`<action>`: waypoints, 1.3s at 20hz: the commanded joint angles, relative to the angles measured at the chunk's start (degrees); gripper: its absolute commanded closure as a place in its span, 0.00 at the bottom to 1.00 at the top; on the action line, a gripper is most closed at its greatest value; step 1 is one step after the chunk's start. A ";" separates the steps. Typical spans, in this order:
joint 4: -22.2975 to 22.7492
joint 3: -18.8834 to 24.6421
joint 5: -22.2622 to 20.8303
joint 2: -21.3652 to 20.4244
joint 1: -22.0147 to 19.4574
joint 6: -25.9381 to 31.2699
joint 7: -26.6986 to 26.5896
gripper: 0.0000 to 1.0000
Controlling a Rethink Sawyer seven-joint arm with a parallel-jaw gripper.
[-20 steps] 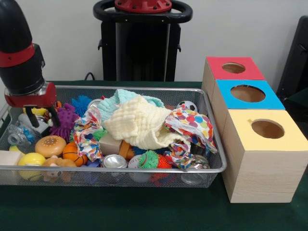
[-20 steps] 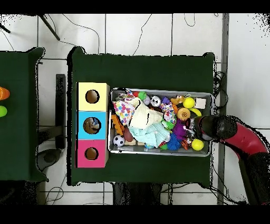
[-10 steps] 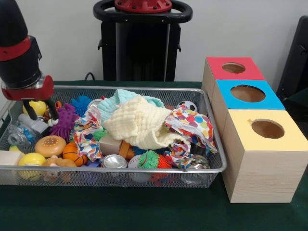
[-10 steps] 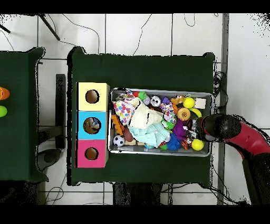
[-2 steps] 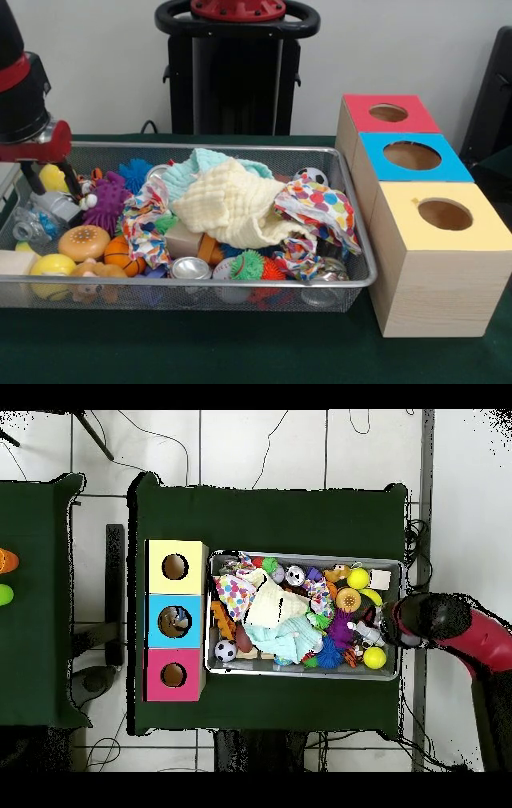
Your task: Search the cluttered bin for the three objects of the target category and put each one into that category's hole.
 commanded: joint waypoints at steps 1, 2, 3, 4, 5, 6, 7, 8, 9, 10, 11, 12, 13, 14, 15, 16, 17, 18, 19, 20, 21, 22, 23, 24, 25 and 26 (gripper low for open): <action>-4.26 3.47 -0.74 2.94 -0.30 6.07 -8.08 0.00; -5.41 3.79 -0.87 3.30 0.00 6.19 -8.54 0.00; -5.22 3.85 -1.06 3.16 -0.05 5.58 -8.72 0.00; -5.02 3.91 -1.25 3.03 -0.09 4.96 -8.89 0.00; -5.28 4.21 -1.48 3.17 -0.04 4.52 -9.44 0.00; -5.57 4.57 -1.79 3.38 -0.03 3.85 -10.13 0.00; -5.32 5.21 -2.29 3.24 -0.18 2.17 -11.15 0.00; -4.48 6.52 -3.24 2.78 -0.80 -0.86 -13.37 0.00; -3.45 8.28 -4.19 2.20 -1.56 -4.60 -15.72 0.00; -2.90 9.78 -4.69 2.22 -2.24 -6.91 -17.45 0.00; -2.38 11.63 -5.28 2.32 -3.08 -9.19 -19.57 0.00; -2.34 12.78 -5.64 2.79 -3.67 -10.21 -20.66 0.00; -2.27 13.99 -6.10 3.16 -4.25 -11.02 -21.65 0.00; -2.65 15.27 -6.69 3.40 -4.63 -11.65 -22.66 0.00; -2.65 16.19 -7.24 3.40 -4.94 -12.17 -23.42 0.00; -2.99 17.20 -7.77 3.55 -5.15 -12.11 -24.09 0.00; -3.00 18.42 -8.37 3.80 -5.64 -12.50 -24.98 0.00; -2.84 19.93 -8.80 4.10 -6.24 -13.12 -26.17 0.00; -2.92 20.72 -9.25 4.46 -6.56 -13.42 -26.74 0.00; -2.80 21.52 -9.76 4.66 -6.91 -13.98 -26.98 0.00; -2.23 22.58 -10.56 4.68 -7.53 -15.37 -27.47 0.00; -1.64 23.20 -11.25 4.34 -7.81 -16.37 -27.39 0.00; -1.32 23.41 -11.73 4.16 -7.92 -16.86 -26.80 0.00; -1.43 22.61 -11.75 4.03 -7.61 -16.08 -25.26 0.00; -2.18 21.47 -11.22 4.46 -6.95 -14.18 -23.56 0.00; -2.93 20.32 -10.69 4.89 -6.29 -12.27 -21.87 0.00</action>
